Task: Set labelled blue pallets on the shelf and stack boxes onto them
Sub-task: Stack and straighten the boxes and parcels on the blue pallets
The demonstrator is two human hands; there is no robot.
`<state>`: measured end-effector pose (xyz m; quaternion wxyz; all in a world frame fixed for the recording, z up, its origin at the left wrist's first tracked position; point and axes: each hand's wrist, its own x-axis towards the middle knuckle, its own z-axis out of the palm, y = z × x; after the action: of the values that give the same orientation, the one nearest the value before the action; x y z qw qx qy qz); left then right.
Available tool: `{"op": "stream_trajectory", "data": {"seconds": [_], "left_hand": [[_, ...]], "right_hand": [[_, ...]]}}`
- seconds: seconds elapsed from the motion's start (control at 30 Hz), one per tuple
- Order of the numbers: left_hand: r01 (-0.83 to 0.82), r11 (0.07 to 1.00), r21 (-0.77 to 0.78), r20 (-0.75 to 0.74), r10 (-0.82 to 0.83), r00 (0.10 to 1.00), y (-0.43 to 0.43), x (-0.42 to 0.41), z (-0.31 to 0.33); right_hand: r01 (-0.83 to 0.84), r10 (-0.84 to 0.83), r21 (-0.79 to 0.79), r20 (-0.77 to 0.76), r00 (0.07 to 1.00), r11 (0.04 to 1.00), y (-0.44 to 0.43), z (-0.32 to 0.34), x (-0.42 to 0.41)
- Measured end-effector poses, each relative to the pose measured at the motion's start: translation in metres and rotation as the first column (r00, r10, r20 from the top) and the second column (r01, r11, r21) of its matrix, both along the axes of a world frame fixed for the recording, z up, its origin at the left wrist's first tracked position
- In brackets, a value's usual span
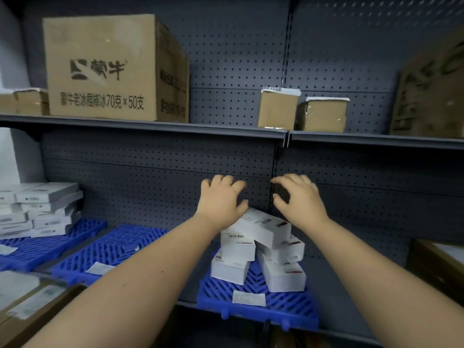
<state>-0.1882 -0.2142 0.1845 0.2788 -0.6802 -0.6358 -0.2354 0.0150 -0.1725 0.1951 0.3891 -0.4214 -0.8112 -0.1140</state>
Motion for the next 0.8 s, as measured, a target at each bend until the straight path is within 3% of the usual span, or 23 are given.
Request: {"op": "stream_trajectory", "data": {"seconds": [0.2,0.37,0.5,0.67,0.8], "left_hand": [[0.147,0.958,0.248,-0.085,-0.129,0.988,-0.062,-0.013,0.025],[0.254,0.886,0.387,-0.088,-0.239,0.967,-0.091,-0.01,0.088],[0.264,0.881,0.392,-0.119,-0.237,0.964,-0.092,0.006,0.142],[0.165,0.943,0.288,-0.043,-0.16,0.986,-0.069,0.037,0.172],[0.114,0.977,0.181,-0.044,-0.108,0.993,-0.037,0.059,0.19]], "right_hand": [[0.029,-0.026,0.117,-0.023,0.999,0.993,-0.074,0.022,0.0],[0.031,-0.027,0.271,-0.016,0.999,0.962,-0.118,0.064,0.011],[0.122,-0.148,0.362,0.045,0.988,0.924,-0.127,0.116,0.025],[0.43,-0.444,0.111,0.243,0.862,0.896,-0.106,0.163,0.033],[0.475,-0.466,0.004,0.204,0.861,0.88,-0.075,0.184,0.038]]}}
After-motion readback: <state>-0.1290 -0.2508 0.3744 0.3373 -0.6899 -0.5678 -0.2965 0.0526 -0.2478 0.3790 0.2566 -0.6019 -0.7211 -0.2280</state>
